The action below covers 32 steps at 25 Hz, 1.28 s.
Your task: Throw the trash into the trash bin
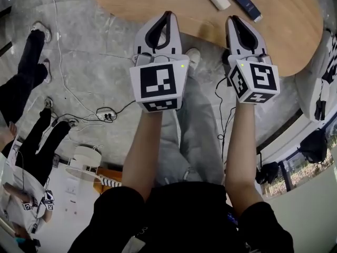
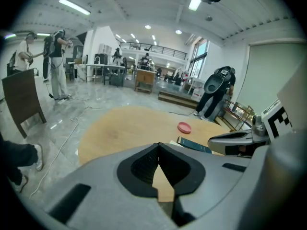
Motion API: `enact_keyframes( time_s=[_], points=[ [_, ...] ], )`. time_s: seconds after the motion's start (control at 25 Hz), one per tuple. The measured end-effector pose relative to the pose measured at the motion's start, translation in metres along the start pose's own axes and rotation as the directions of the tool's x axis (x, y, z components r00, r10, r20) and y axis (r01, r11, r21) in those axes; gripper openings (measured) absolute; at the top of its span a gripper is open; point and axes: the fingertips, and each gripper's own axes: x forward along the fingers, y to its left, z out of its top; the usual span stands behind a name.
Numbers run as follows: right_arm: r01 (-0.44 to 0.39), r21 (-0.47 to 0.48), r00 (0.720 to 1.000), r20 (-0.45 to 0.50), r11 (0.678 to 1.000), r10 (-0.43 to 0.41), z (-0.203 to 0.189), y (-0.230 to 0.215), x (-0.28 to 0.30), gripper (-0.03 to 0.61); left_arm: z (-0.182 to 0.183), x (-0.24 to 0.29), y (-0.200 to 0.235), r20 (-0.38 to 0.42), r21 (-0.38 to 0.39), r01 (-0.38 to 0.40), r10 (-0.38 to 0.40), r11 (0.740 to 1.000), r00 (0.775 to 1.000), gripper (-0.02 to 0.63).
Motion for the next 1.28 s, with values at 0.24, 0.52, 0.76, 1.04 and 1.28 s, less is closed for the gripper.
enact_keyframes(
  time_s=[0.24,0.52,0.76,1.04,1.28],
  points=[
    [-0.015,-0.074,0.992,-0.125,0.997,0.005,-0.021,-0.009,0.035,0.124,-0.008,0.023,0.002,-0.03,-0.008,0.013,-0.014,1.0,0.999,0.005],
    [0.011,-0.182,0.969,-0.243,0.983,-0.056,-0.045,-0.025,0.072,0.183,-0.016,0.034,0.012,-0.065,-0.002,0.017,-0.017,1.0,0.998,0.005],
    [0.024,-0.308,0.953,-0.281,0.951,-0.115,-0.055,-0.029,0.093,0.183,-0.021,0.038,0.014,-0.066,0.006,0.015,-0.015,1.0,0.998,0.005],
    [0.001,-0.348,0.949,-0.296,0.937,-0.111,-0.064,-0.029,0.097,0.166,-0.02,0.033,0.001,-0.061,0.019,0.049,-0.048,0.999,0.997,0.005],
    [-0.004,-0.165,0.966,-0.256,0.986,-0.039,-0.071,-0.026,0.065,0.133,-0.028,0.026,-0.025,-0.07,0.048,0.068,-0.064,0.997,0.995,0.005]
  ],
)
